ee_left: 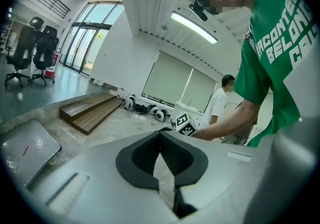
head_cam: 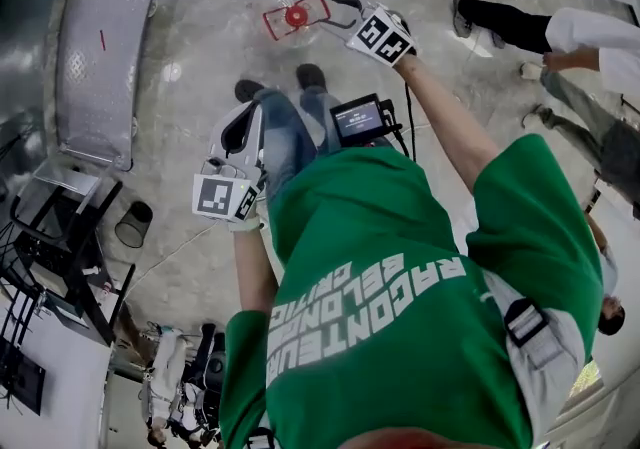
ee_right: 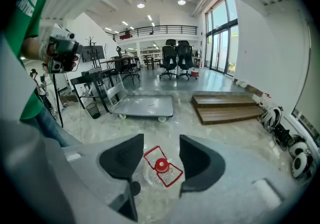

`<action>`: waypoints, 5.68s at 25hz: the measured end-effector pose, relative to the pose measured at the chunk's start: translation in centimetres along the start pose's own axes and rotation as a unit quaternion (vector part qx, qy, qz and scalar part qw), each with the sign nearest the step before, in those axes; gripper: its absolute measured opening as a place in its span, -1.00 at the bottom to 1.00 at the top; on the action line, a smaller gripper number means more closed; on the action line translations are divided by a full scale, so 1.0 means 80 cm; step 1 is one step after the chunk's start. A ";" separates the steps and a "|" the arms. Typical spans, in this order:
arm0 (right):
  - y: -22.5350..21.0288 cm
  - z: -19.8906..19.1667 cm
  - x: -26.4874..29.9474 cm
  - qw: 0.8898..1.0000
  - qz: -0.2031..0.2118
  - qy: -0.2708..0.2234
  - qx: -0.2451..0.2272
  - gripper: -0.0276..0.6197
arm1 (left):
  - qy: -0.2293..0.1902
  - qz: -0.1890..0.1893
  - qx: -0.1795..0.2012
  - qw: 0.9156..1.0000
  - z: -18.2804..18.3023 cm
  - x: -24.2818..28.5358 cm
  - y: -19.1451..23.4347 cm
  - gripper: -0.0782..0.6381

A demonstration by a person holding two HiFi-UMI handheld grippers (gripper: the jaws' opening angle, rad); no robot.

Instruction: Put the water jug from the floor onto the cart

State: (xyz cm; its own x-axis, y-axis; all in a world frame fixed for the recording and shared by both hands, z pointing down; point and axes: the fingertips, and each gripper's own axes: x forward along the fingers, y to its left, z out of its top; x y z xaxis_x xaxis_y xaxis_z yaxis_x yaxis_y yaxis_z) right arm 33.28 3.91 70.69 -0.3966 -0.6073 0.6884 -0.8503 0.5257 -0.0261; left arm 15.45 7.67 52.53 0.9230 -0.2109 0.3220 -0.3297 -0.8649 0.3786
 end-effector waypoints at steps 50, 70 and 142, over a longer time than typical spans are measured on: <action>-0.022 -0.294 0.360 0.967 -0.061 0.218 0.120 0.01 | 0.066 -0.103 -0.071 0.990 -0.166 0.062 0.110 -0.74; -0.062 -0.052 0.074 0.990 -0.078 0.069 0.097 0.01 | -0.026 -0.062 -0.015 0.998 0.008 0.029 0.015 -0.74; 0.156 0.538 0.122 0.990 0.016 -0.044 -0.133 0.01 | -0.291 0.303 -0.050 0.906 0.077 -0.498 0.207 -0.74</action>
State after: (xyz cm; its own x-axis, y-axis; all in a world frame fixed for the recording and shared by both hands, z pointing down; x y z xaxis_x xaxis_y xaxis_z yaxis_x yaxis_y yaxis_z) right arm 3.91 -21.11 45.87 -0.4610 -0.6315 0.6235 -0.7202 0.6767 0.1528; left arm -25.59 -1.05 40.65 0.5048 -0.8632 -0.0044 -0.8007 -0.4701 0.3713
